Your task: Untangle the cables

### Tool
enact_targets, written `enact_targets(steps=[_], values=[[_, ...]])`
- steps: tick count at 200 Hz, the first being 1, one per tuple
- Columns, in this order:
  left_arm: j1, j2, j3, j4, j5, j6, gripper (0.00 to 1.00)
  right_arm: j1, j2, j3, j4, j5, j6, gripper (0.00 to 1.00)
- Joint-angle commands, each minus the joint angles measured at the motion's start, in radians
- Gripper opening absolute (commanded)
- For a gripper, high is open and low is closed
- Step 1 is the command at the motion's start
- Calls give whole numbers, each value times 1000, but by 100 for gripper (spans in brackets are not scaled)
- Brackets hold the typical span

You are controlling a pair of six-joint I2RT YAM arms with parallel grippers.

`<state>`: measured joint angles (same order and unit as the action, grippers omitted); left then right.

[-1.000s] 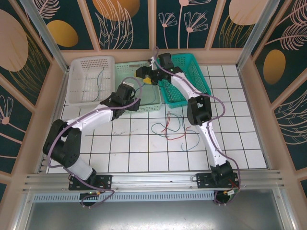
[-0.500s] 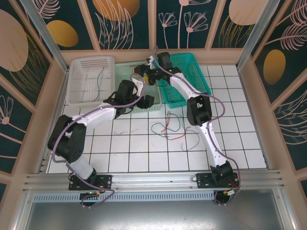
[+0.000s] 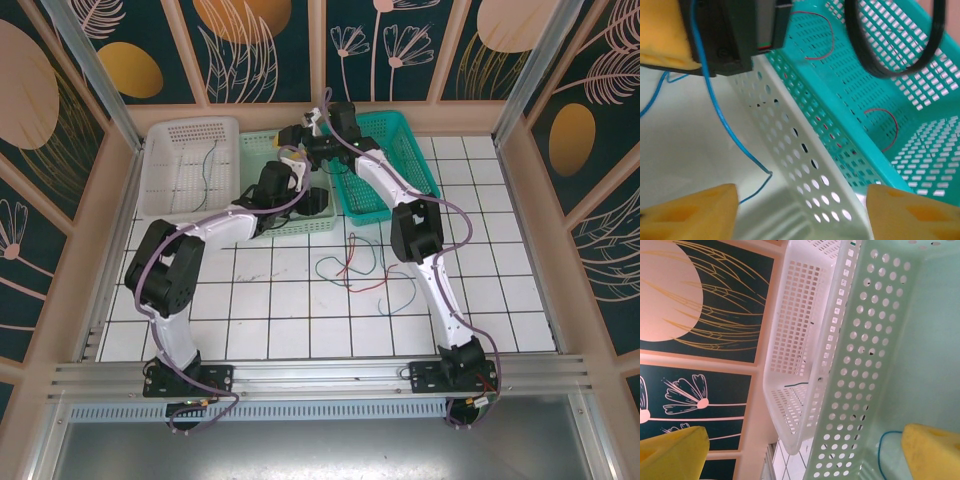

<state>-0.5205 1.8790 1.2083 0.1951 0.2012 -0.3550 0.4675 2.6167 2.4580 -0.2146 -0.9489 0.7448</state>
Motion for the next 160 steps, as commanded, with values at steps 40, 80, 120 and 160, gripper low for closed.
enact_targets(steps=[40,80,120,160], values=[[7,63,57,24,-136,19,16,10,-83,-12,61,-52,56,99],[20,39,42,45,-175,32,0,10,-102,-35,49,-62,48,99],[43,-32,0,39,-247,38,0,2,-130,-55,-15,-54,3,99],[128,-159,-96,79,-259,-10,0,-30,-186,-166,-145,-37,-107,99]])
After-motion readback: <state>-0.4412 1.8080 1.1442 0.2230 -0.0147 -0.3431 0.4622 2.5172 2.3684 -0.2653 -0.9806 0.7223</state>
